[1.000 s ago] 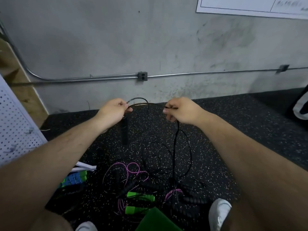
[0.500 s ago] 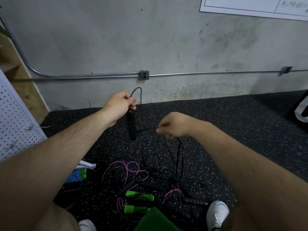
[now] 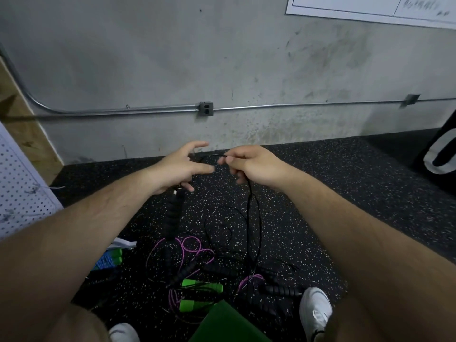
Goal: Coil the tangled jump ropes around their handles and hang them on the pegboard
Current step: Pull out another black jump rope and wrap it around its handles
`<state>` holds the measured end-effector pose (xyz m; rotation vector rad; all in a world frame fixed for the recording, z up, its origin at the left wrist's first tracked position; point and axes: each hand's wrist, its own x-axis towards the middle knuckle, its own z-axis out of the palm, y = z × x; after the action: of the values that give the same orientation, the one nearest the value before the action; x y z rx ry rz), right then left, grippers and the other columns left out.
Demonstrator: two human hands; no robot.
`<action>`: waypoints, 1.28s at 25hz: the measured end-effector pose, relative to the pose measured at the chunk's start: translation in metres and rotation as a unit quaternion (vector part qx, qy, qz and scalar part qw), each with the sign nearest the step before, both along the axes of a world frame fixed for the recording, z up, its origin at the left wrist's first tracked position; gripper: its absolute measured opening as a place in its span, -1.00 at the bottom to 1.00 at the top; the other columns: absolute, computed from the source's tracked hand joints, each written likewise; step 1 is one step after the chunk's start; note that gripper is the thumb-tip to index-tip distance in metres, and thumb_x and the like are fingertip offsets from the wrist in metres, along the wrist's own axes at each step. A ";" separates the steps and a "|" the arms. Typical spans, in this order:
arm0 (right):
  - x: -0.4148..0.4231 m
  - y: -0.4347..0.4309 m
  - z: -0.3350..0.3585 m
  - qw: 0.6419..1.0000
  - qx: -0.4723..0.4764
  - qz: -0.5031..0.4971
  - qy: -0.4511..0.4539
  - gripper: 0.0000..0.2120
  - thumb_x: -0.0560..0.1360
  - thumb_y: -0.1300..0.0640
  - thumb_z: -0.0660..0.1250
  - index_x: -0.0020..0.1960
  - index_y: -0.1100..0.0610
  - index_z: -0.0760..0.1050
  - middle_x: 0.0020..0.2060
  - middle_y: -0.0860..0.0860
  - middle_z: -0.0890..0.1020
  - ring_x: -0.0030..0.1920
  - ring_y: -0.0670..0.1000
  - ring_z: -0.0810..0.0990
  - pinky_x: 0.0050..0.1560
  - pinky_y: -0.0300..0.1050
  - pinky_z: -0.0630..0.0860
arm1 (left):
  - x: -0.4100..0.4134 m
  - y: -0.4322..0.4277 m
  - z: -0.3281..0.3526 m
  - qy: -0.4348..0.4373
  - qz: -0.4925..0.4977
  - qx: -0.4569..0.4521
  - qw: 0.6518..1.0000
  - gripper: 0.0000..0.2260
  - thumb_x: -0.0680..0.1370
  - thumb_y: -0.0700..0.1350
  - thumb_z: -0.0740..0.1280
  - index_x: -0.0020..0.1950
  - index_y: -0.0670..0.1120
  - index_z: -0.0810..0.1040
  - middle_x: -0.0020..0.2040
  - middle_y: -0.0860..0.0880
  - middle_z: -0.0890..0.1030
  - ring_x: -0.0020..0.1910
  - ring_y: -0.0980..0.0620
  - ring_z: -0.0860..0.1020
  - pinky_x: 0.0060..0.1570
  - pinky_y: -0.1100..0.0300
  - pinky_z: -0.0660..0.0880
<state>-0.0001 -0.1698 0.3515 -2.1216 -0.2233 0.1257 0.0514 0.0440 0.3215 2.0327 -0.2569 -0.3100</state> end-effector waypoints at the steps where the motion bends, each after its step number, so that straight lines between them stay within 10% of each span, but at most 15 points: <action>1: -0.001 0.001 -0.001 1.000 -0.001 0.009 -0.004 -0.80 0.66 0.11 0.26 0.13 0.09 0.65 -0.24 -0.04 0.59 -0.28 -0.09 0.57 -0.26 -0.27 0.60 | -0.001 -0.004 -0.001 -0.021 -0.019 0.039 0.999 -0.75 0.55 0.05 0.45 0.22 0.14 0.59 -0.14 0.00 0.49 -0.41 0.10 0.43 -0.24 0.07 0.59; 4: 0.002 -0.002 -0.008 1.000 0.001 0.022 -0.003 -0.85 0.63 0.12 0.32 0.11 0.13 0.63 -0.24 -0.02 0.64 -0.31 -0.11 0.60 -0.29 -0.33 0.51 | 0.003 -0.009 0.003 -0.049 0.009 0.046 0.998 -0.74 0.59 0.12 0.36 -0.14 -0.03 0.65 -0.37 0.06 0.48 -0.45 0.07 0.38 -0.33 0.16 0.38; 8: 0.015 -0.026 -0.027 0.982 -0.189 0.015 0.014 -0.91 0.59 0.14 0.36 0.04 0.08 0.63 -0.06 -0.01 0.70 -0.02 0.00 0.67 0.07 -0.09 0.59 | 0.010 -0.001 0.015 0.022 0.053 -0.199 0.978 -0.76 0.62 -0.06 0.34 -0.19 -0.15 0.56 -0.41 0.00 0.28 -0.53 0.15 0.20 -0.50 0.27 0.20; 11: 0.022 -0.041 -0.041 0.963 -0.255 -0.020 0.085 -0.87 0.62 0.17 0.28 0.09 0.09 0.60 0.02 0.04 0.66 -0.05 0.01 0.65 -0.06 -0.10 0.60 | 0.009 0.004 0.013 0.050 0.025 -0.184 0.981 -0.76 0.63 -0.07 0.33 -0.18 -0.16 0.54 -0.41 0.03 0.32 -0.53 0.15 0.19 -0.54 0.30 0.20; 17: 0.034 -0.036 -0.035 0.986 0.011 -0.157 0.062 -0.91 0.62 0.24 0.29 0.04 0.16 0.57 0.02 0.09 0.69 0.06 0.04 0.68 0.21 -0.02 0.59 | 0.011 0.009 -0.001 0.124 -0.028 0.005 0.992 -0.80 0.60 -0.08 0.35 -0.16 -0.16 0.56 -0.41 0.01 0.34 -0.46 0.10 0.31 -0.45 0.22 0.37; 20: 0.037 -0.028 -0.017 0.967 0.201 -0.153 0.023 -0.76 0.50 0.42 0.27 0.02 0.17 0.62 0.07 0.05 0.69 0.16 0.01 0.65 0.29 -0.08 0.53 | 0.009 0.008 -0.008 0.137 -0.036 0.082 0.987 -0.81 0.60 -0.10 0.35 -0.17 -0.14 0.59 -0.22 -0.06 0.59 -0.23 0.02 0.53 -0.08 0.04 0.61; 24: 0.040 -0.015 -0.001 0.934 0.331 -0.131 -0.020 -0.77 0.42 0.29 0.40 0.06 0.21 0.67 0.11 0.09 0.70 0.19 0.04 0.65 0.33 -0.05 0.50 | 0.001 0.003 -0.006 0.086 -0.079 0.195 0.974 -0.96 0.51 -0.09 0.43 -0.09 -0.03 0.67 0.12 0.04 0.61 0.23 0.00 0.49 0.35 -0.03 0.36; 29: 0.038 0.006 0.006 0.921 0.366 -0.111 -0.070 -0.72 0.45 0.44 0.39 -0.04 0.10 0.70 0.05 0.06 0.73 0.20 0.03 0.64 0.39 0.05 0.45 | -0.016 -0.029 -0.009 0.091 -0.170 -0.083 0.978 -0.35 0.36 -0.09 0.46 0.43 0.07 0.37 0.47 0.06 0.44 0.48 0.08 0.33 0.51 0.02 0.10; 32: 0.038 0.012 0.012 0.918 0.373 -0.106 -0.083 -0.74 0.46 0.43 0.38 -0.05 0.09 0.67 0.05 0.05 0.73 0.22 0.03 0.63 0.39 0.07 0.46 | -0.025 -0.053 -0.020 0.049 -0.176 -0.076 0.980 -0.67 0.59 0.10 0.36 0.30 0.03 0.54 0.19 0.04 0.67 0.34 0.08 0.52 0.49 -0.04 0.15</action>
<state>0.0379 -0.1574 0.3638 -1.3759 -0.1113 -0.2395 0.0263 -0.0091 0.3017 1.8095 -0.5643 -0.5910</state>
